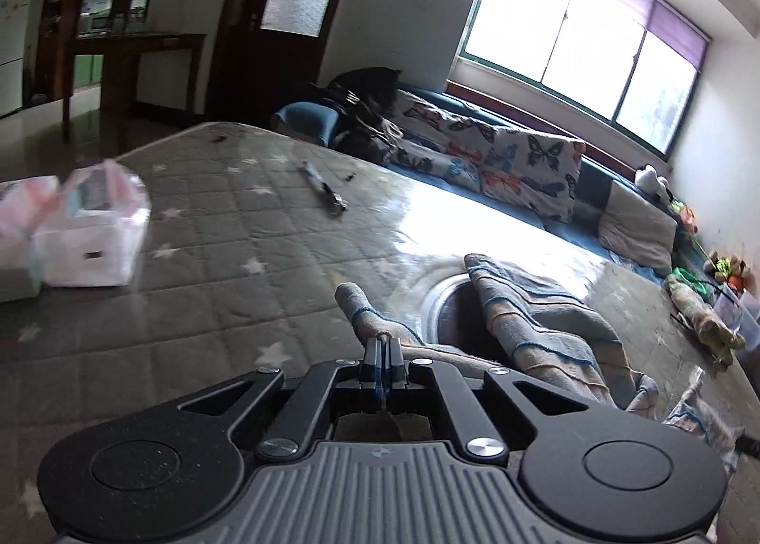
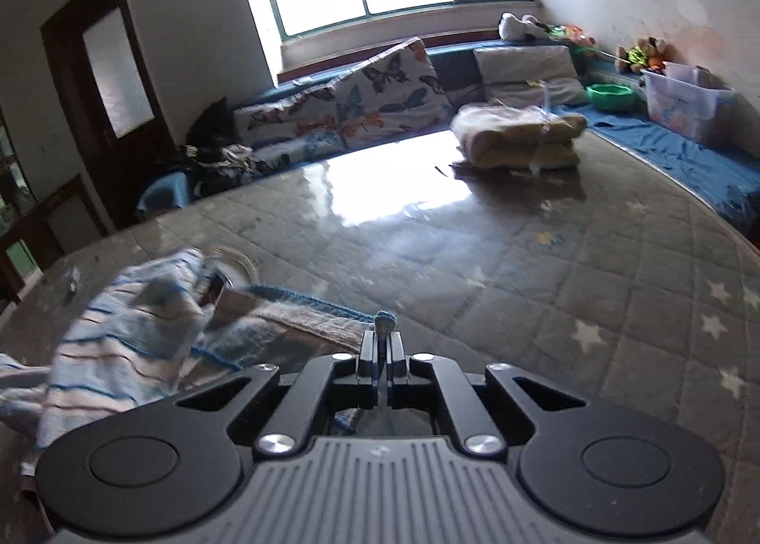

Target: Fold clothes

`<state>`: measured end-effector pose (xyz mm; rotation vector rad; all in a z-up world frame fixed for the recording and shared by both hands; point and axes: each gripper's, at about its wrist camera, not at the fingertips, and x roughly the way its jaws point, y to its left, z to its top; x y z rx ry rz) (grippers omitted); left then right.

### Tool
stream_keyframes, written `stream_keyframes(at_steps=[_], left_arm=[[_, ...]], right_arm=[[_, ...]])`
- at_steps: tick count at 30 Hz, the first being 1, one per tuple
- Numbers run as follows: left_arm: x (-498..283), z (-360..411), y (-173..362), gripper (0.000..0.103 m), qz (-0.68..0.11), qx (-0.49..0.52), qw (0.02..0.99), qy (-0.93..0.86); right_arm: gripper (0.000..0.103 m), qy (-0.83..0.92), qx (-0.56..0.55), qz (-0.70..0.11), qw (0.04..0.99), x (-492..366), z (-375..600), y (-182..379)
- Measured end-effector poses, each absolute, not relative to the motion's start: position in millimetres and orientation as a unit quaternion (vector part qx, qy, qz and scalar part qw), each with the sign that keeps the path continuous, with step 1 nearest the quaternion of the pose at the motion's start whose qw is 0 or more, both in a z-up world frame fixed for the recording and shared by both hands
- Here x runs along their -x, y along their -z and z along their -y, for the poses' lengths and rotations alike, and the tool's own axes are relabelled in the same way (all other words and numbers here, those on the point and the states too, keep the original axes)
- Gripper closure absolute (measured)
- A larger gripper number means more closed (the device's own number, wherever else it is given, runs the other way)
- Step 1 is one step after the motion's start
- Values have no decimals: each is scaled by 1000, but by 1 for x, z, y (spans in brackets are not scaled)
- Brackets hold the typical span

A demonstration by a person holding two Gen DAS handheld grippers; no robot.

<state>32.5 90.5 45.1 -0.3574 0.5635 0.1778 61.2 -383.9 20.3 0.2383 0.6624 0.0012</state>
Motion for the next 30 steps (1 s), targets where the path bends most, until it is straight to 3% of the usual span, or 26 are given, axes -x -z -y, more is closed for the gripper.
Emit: stream_keyframes(at_steps=[4,7,10,15,26,30], left_arm=[[-15,-99,-50,102,-276,179,939,-95],[-10,-100,-48,102,-284,176,938,-94],[-10,-101,-43,101,-295,178,934,-95],[-10,-104,-37,101,-300,184,931,-94],[-17,-111,-31,101,-307,186,928,-104],[-18,-111,-30,101,-308,184,927,-107]], right_arm=[[99,24,-105,-345,932,-54,385,-15],[91,2,-83,-341,936,-51,375,-17],[70,-30,-64,-333,940,-54,360,-21],[63,-75,-45,-337,937,-80,336,-18],[64,-106,-24,-342,933,-112,316,-7],[87,-98,-16,-338,936,-112,316,-4]])
